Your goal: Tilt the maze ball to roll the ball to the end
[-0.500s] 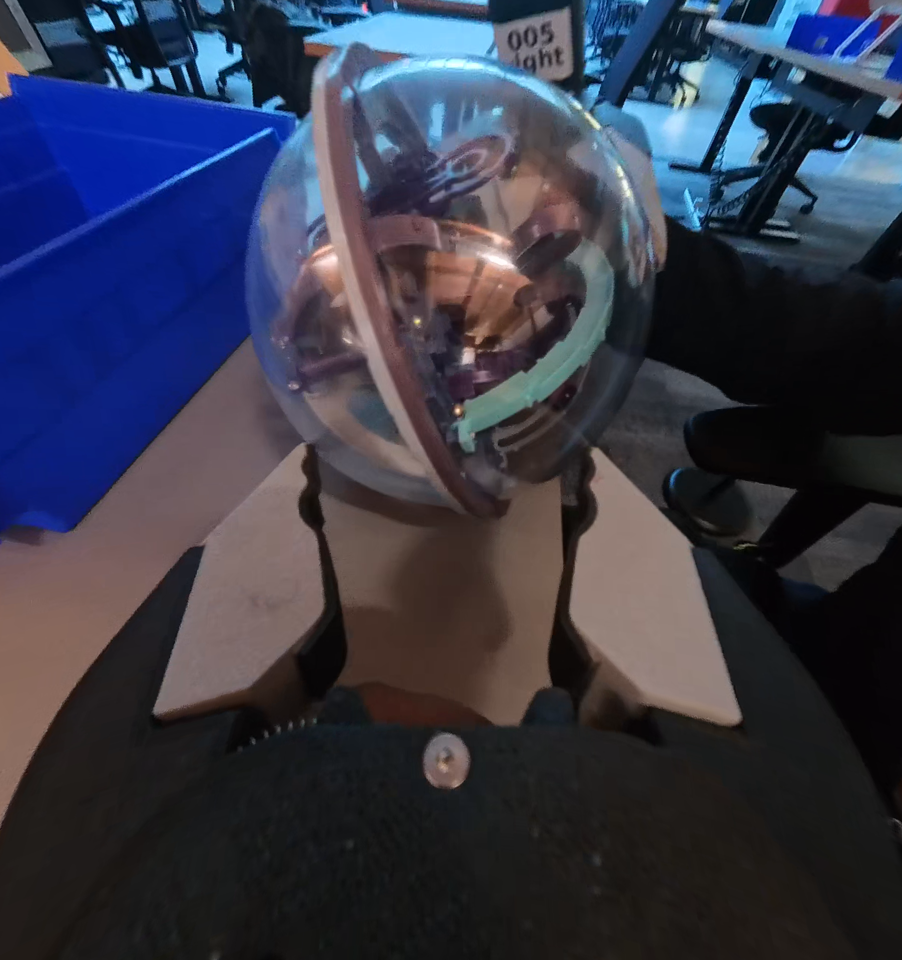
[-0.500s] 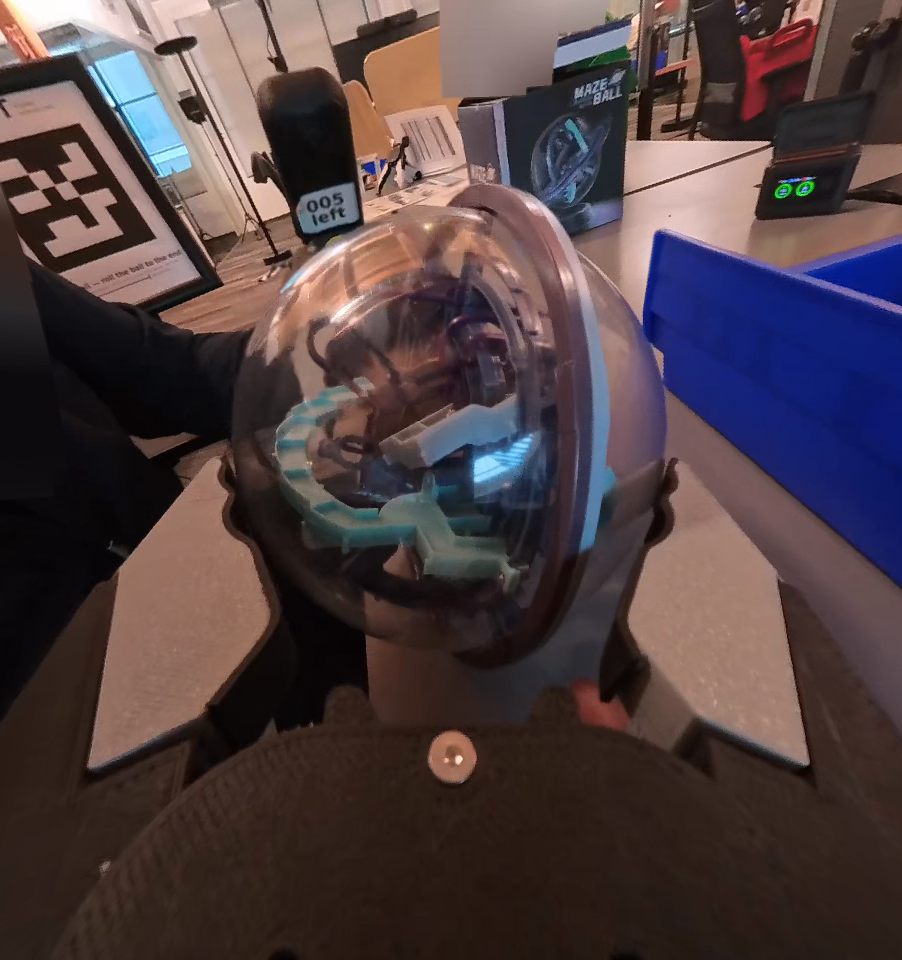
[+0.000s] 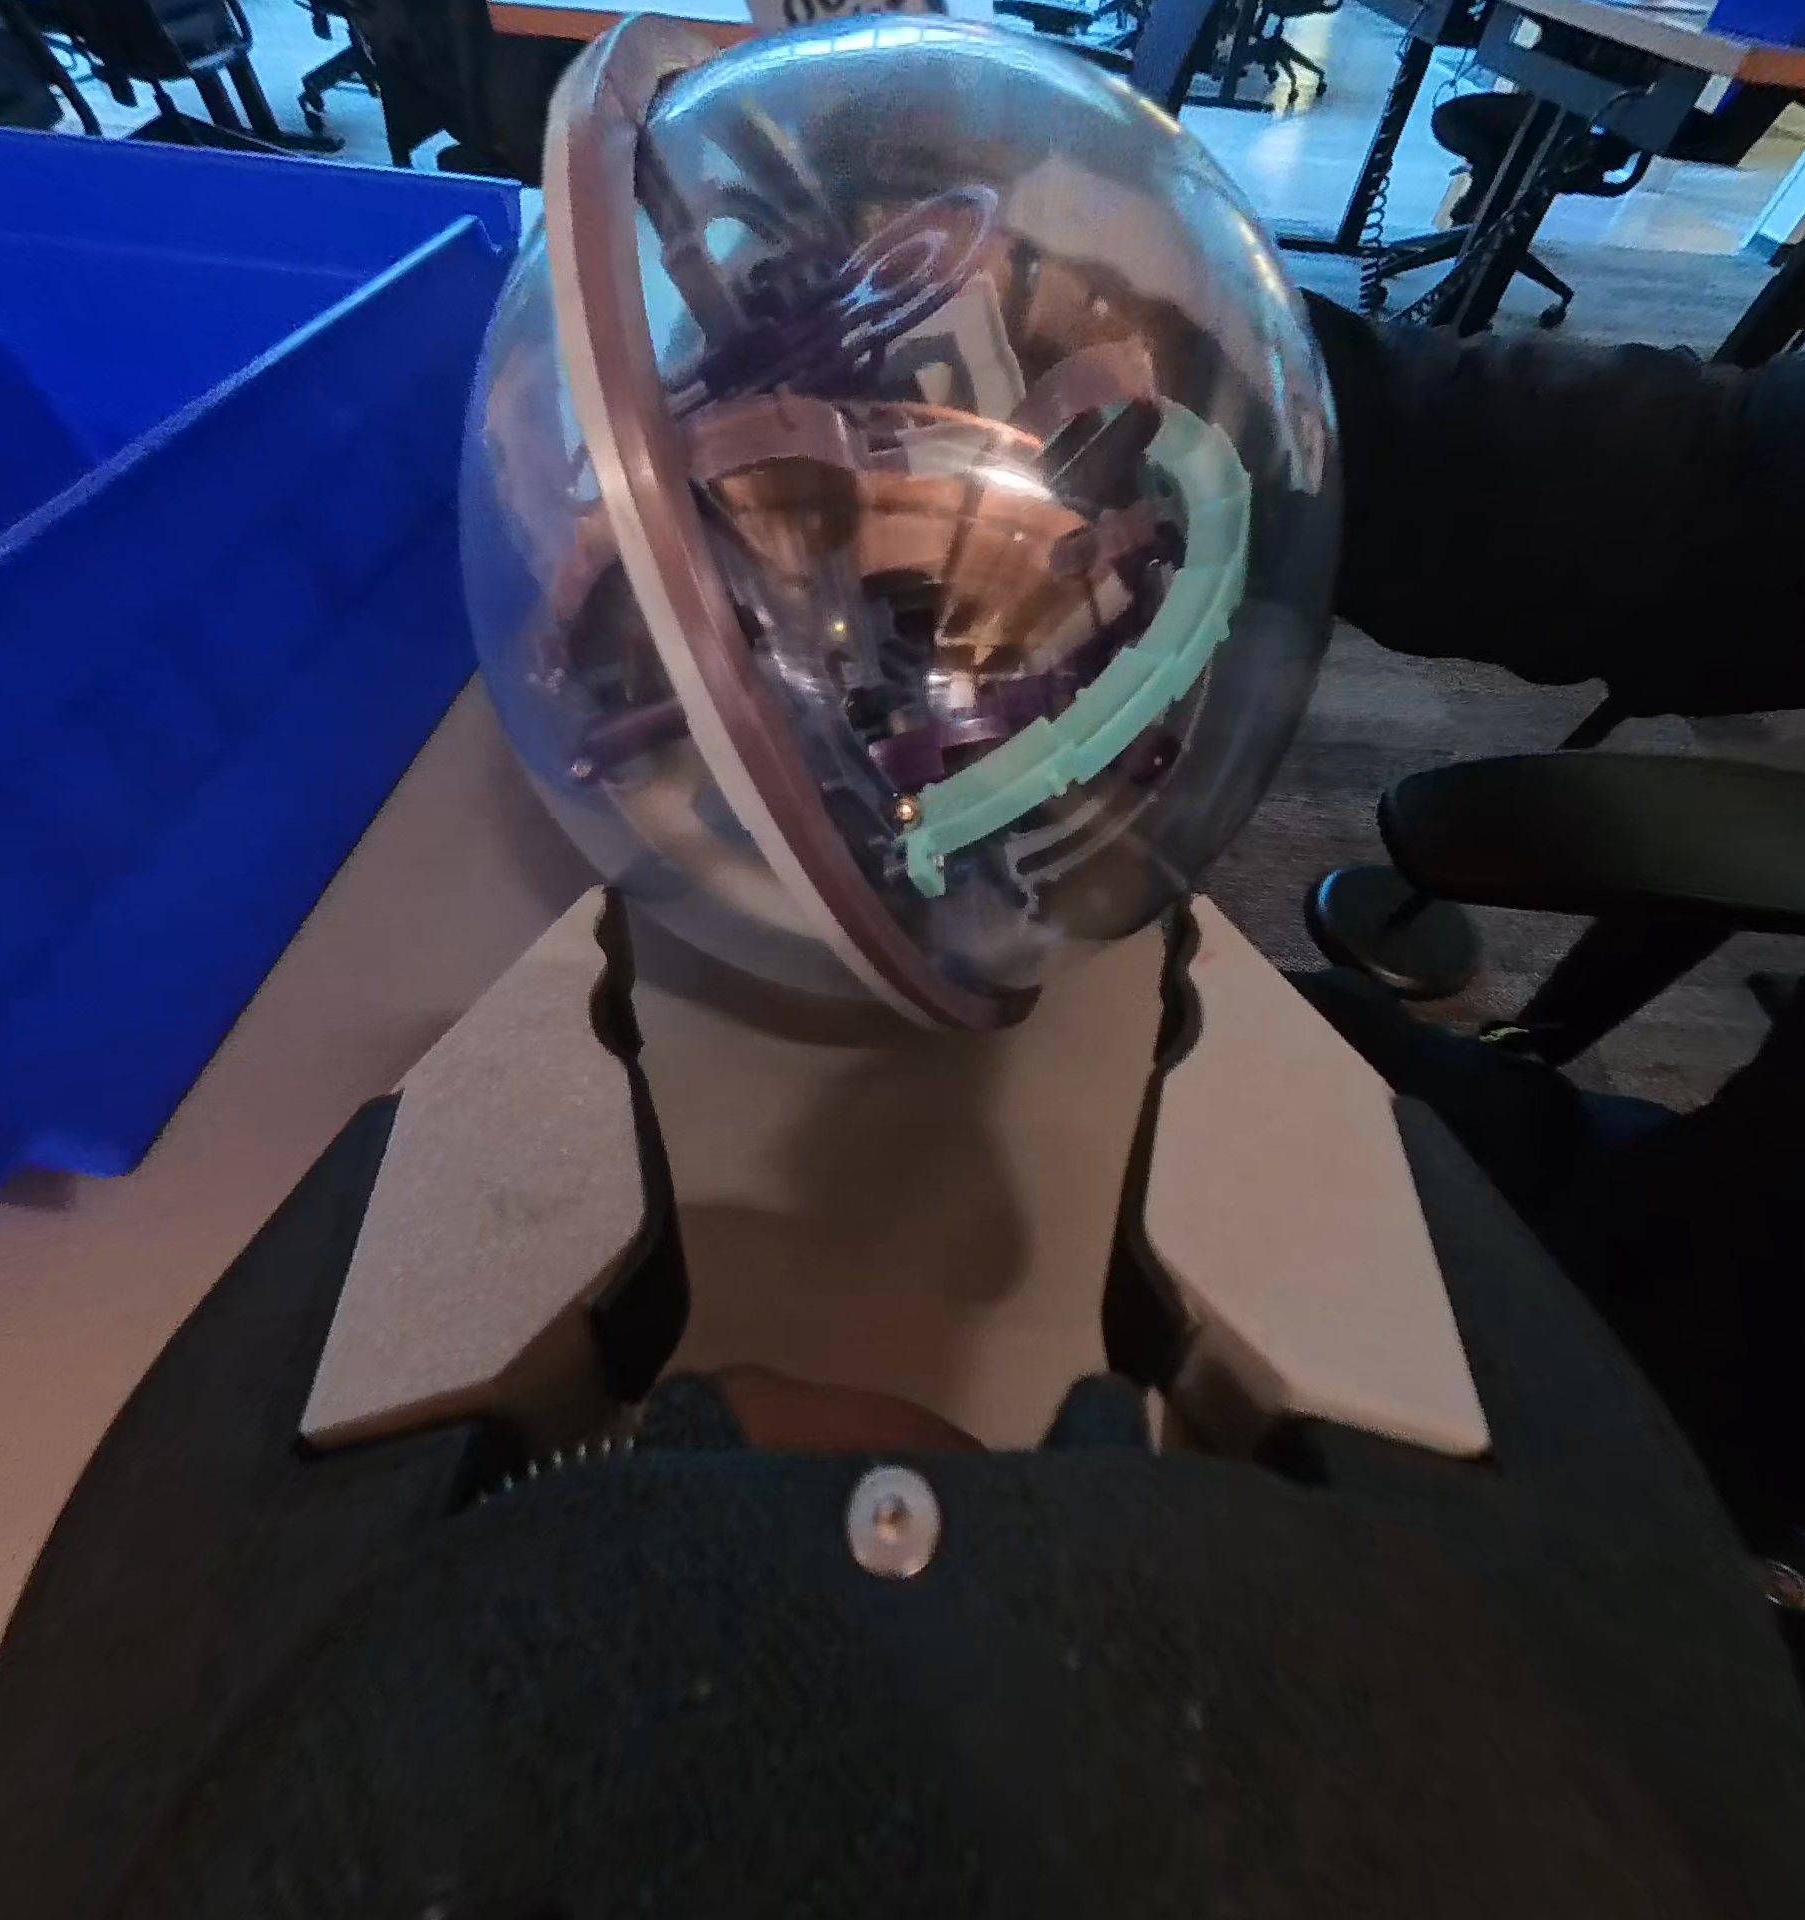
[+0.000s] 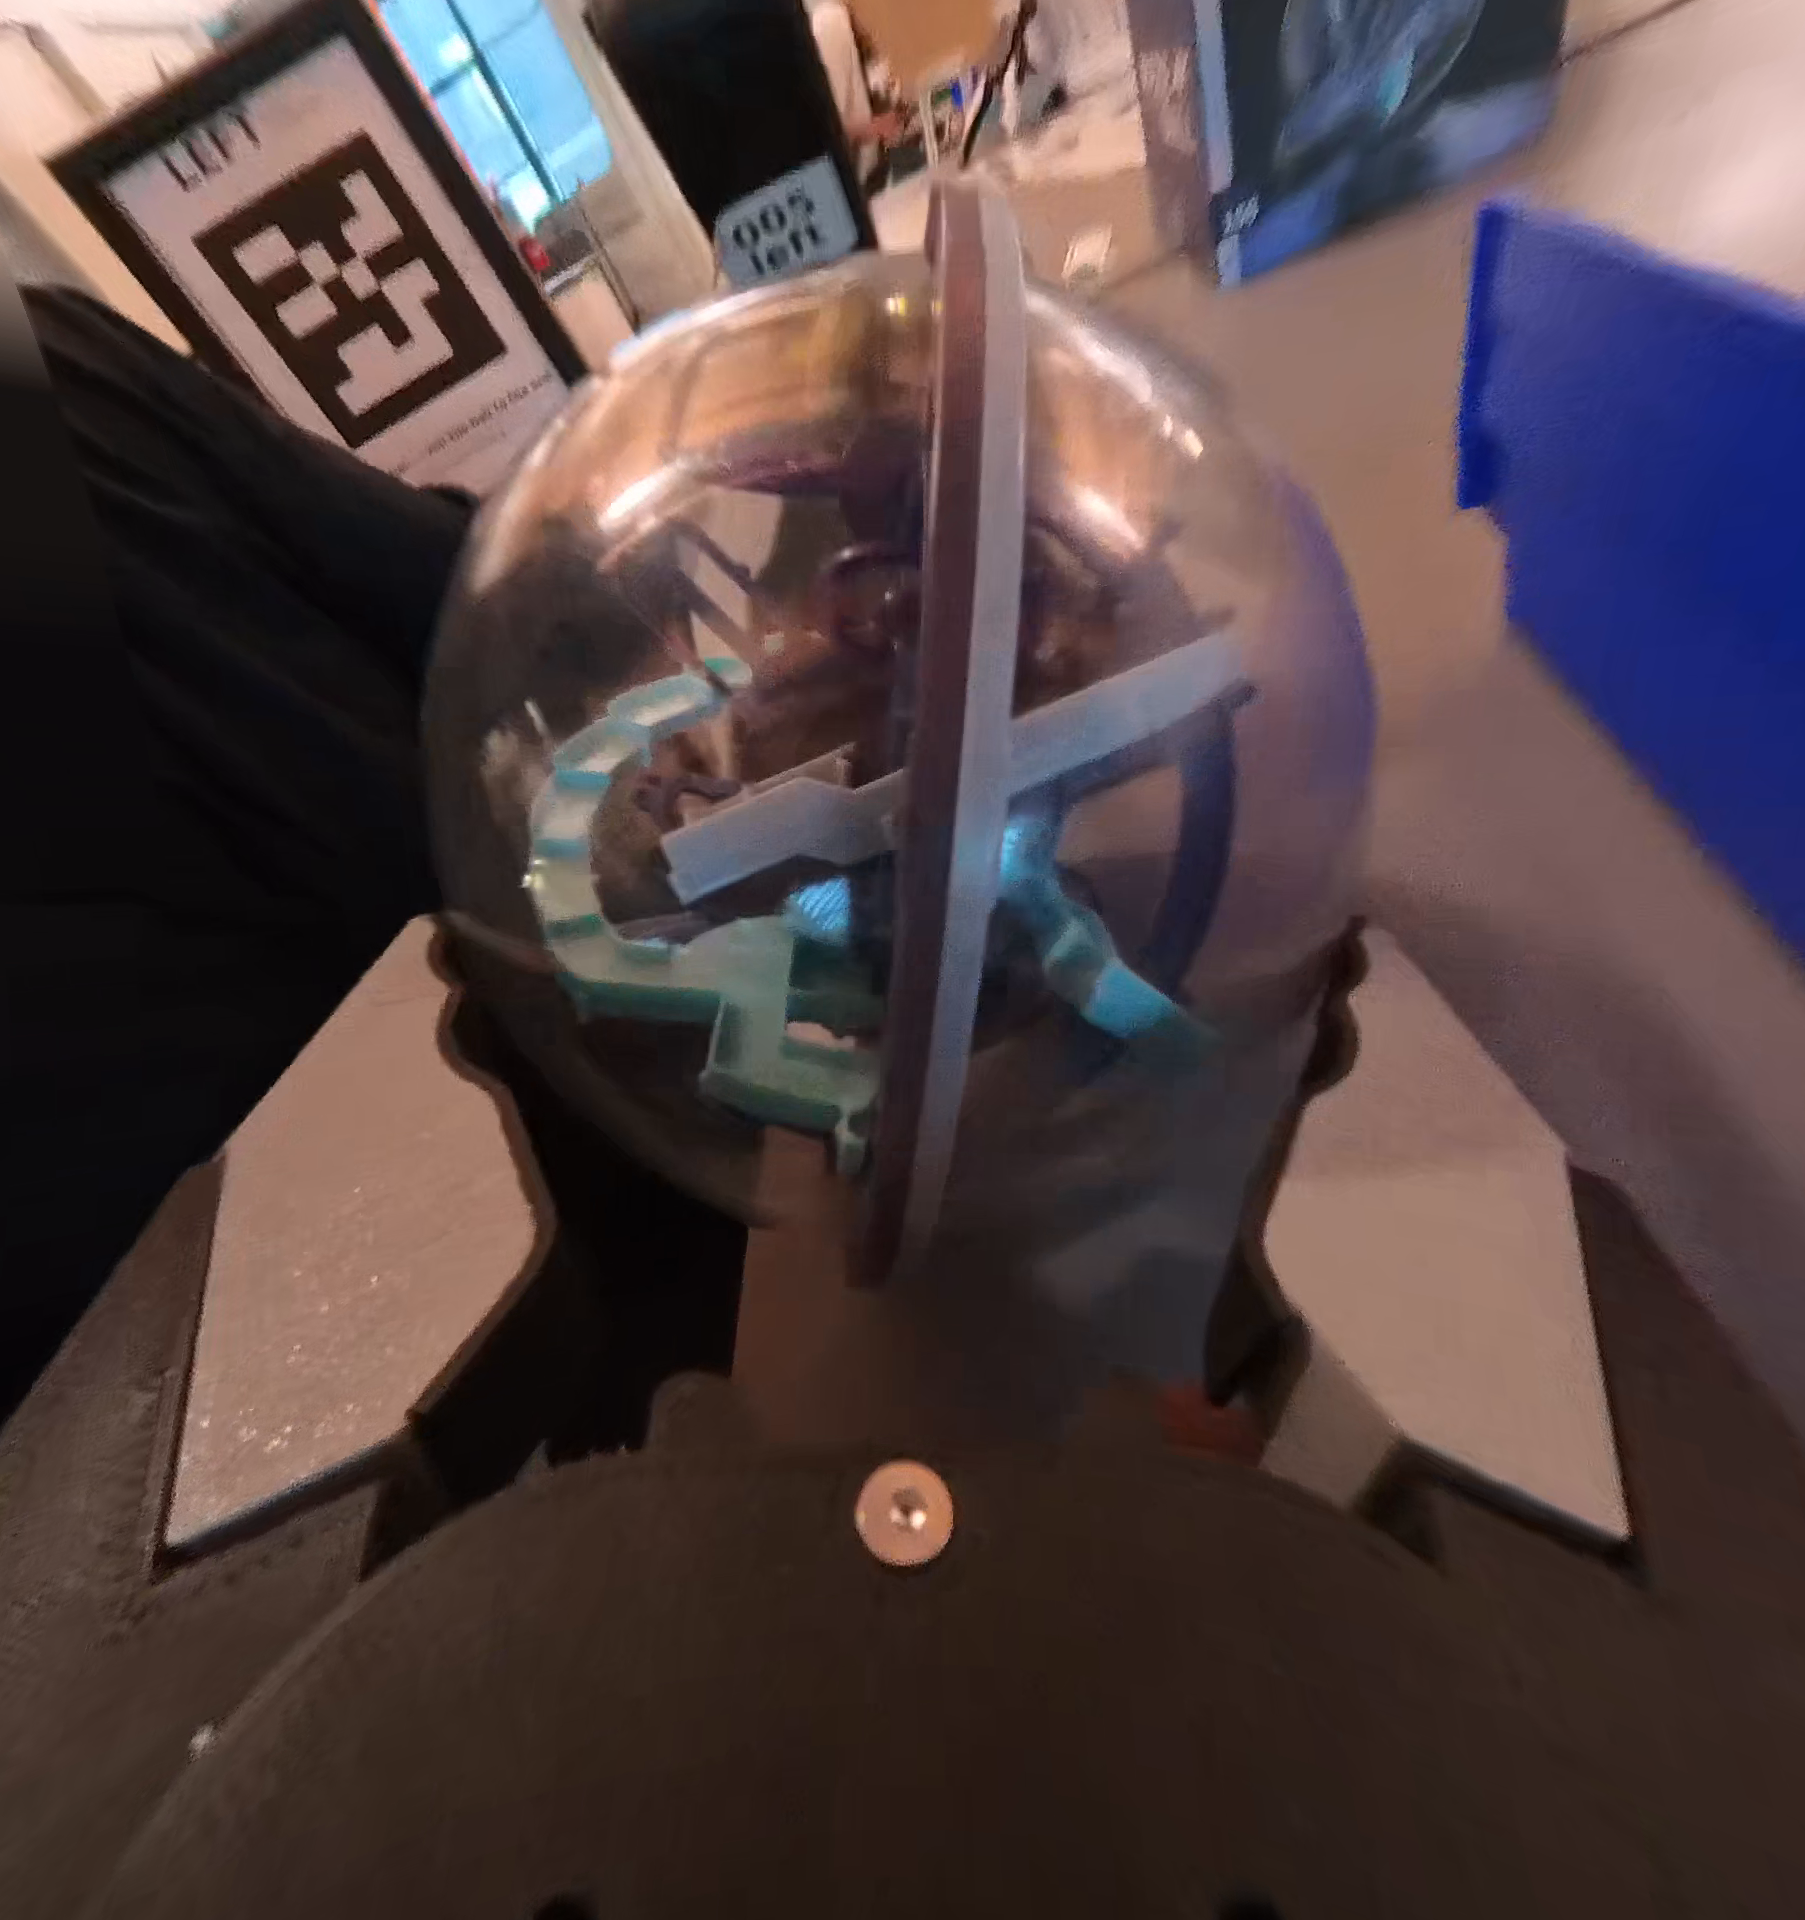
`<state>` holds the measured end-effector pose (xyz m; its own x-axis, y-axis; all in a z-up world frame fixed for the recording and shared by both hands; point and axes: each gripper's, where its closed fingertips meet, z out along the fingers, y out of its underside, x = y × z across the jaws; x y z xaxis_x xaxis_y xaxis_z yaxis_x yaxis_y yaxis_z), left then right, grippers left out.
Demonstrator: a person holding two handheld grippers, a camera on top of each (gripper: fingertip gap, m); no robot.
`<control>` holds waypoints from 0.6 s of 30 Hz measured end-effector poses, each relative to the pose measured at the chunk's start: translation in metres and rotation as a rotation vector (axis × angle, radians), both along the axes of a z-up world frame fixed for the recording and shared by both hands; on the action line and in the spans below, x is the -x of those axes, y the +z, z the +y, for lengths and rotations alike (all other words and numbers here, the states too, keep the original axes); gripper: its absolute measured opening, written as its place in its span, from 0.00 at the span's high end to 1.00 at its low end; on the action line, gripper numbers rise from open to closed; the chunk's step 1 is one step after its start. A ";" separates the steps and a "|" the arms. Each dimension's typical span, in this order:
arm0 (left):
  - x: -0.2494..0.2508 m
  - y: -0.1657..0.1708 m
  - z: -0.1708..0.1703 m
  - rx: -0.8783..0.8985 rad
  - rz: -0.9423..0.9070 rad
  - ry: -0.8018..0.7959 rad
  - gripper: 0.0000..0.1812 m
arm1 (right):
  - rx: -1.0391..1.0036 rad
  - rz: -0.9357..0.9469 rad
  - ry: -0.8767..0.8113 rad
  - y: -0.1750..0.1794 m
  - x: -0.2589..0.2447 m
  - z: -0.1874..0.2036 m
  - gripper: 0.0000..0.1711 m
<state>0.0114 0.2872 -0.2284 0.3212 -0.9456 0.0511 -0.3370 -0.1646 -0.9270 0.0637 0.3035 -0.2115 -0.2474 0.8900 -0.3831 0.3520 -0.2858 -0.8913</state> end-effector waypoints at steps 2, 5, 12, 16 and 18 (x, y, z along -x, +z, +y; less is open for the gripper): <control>0.000 -0.003 -0.001 -0.005 0.022 -0.016 0.44 | -0.020 -0.011 0.005 -0.003 0.006 -0.004 0.08; 0.000 -0.009 0.000 -0.016 0.066 -0.011 0.43 | -0.046 0.030 -0.036 0.002 0.009 -0.003 0.08; 0.001 -0.004 -0.001 -0.075 0.053 -0.007 0.43 | -0.154 0.041 -0.109 0.005 0.006 -0.004 0.12; 0.003 -0.003 0.001 -0.058 0.037 0.001 0.44 | -0.212 0.017 -0.157 0.008 -0.001 0.001 0.16; 0.002 -0.003 0.000 -0.062 0.040 -0.006 0.44 | -0.229 0.007 -0.153 0.007 -0.001 -0.001 0.16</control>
<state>0.0093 0.2868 -0.2318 0.3158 -0.9486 -0.0208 -0.3750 -0.1046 -0.9211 0.0651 0.3027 -0.2044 -0.1051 0.9804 -0.1666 0.3138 -0.1262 -0.9411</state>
